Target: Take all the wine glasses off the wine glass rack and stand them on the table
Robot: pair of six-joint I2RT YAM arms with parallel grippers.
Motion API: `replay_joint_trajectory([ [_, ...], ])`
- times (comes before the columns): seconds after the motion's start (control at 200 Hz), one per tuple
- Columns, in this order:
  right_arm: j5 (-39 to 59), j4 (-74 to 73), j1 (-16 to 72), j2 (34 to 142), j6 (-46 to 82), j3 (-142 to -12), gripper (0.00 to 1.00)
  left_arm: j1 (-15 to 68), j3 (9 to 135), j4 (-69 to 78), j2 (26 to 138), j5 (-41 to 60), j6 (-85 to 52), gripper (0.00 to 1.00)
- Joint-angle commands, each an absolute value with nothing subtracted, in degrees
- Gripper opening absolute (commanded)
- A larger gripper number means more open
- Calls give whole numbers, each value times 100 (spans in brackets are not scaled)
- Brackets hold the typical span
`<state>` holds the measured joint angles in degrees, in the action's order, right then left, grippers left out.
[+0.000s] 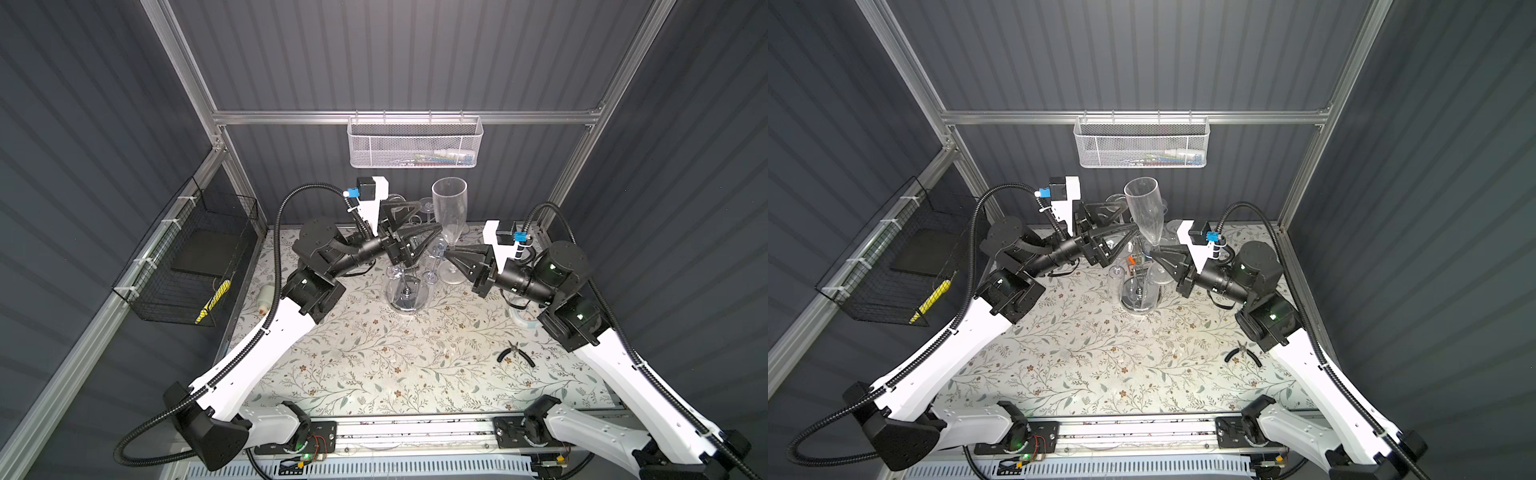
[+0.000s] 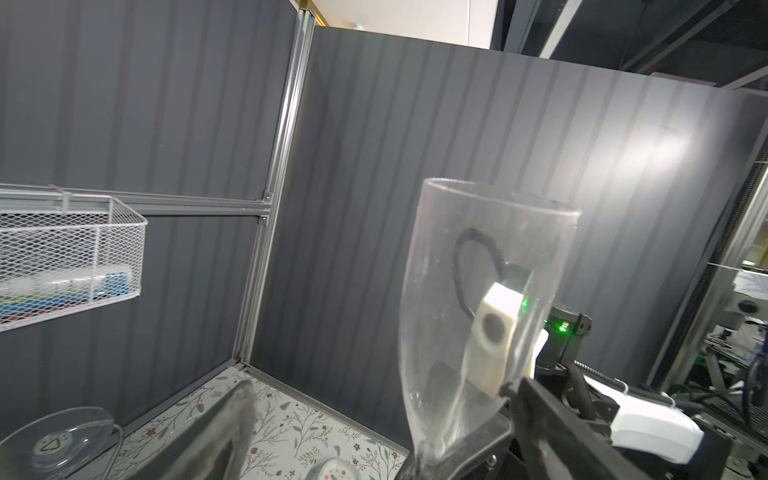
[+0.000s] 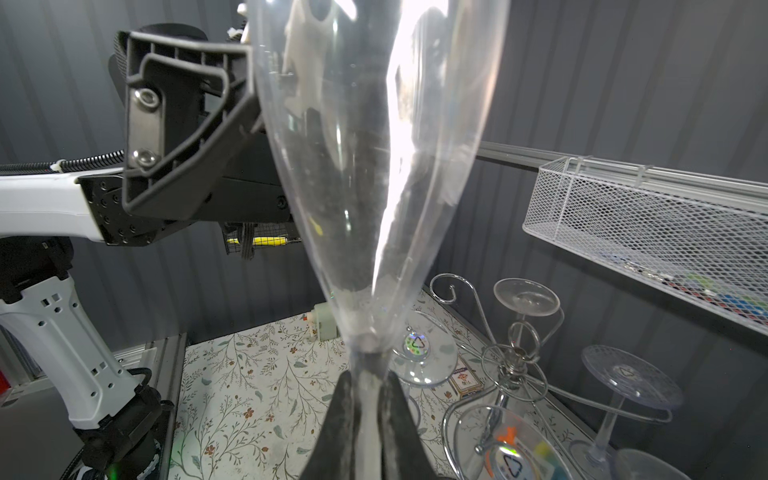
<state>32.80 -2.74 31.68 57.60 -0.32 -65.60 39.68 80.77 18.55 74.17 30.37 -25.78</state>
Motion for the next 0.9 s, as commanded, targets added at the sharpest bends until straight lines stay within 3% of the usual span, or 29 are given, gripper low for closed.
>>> replay_joint_trajectory([
  [0.0, 3312, -579, 3274, 5798, 48, -6509, 0, 3973, 8191, 2192, 7409, 3471, -2609, 97],
  [0.55, 3091, -832, 3668, 5652, 447, -5972, 0, 3973, 7536, 2939, 7276, 3239, -2679, 95],
  [0.895, 2841, -905, 3903, 5643, 514, -5823, 0, 3973, 7347, 3516, 7477, 3348, -3264, 85],
])
